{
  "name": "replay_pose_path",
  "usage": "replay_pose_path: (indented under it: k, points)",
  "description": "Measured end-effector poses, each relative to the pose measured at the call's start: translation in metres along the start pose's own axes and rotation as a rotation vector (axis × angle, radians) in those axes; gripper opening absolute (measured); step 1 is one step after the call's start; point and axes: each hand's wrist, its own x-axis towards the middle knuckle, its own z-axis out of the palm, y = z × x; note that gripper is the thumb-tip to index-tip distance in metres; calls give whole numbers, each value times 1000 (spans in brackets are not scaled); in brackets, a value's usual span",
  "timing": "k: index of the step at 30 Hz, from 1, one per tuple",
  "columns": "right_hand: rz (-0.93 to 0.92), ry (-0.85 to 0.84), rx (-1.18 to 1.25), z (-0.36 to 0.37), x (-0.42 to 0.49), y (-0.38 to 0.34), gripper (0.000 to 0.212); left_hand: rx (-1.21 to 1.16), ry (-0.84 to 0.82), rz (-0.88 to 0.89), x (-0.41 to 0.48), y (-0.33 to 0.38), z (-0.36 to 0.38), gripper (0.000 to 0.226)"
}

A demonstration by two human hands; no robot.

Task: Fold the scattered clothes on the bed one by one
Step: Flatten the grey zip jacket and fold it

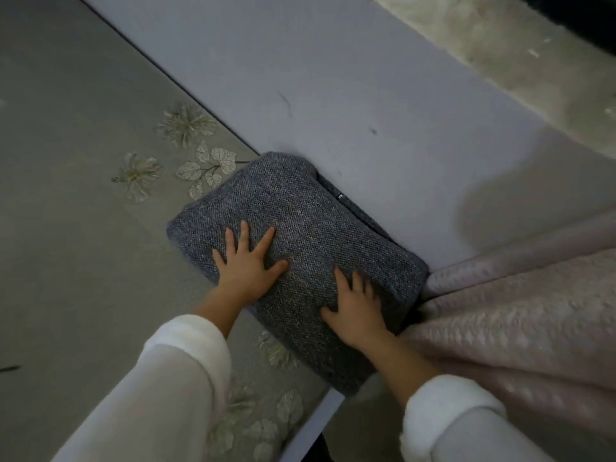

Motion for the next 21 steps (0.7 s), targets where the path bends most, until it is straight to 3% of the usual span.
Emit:
replay_pose_path:
  k: [3, 8, 14, 21]
  points:
    - [-66, 175, -32, 11, -17, -17, 66, -84, 157, 55, -45, -12, 18, 66]
    - [-222, 263, -96, 37, -50, -61, 54, -241, 149, -68, -113, -53, 41, 67]
    - [-373, 205, -145, 95, -111, -135, 46, -429, 227, -300, -211, -154, 49, 59]
    - [-504, 29, -202, 212, -197, -232, 48, -606, 305, -533, -360, -280, 80, 52]
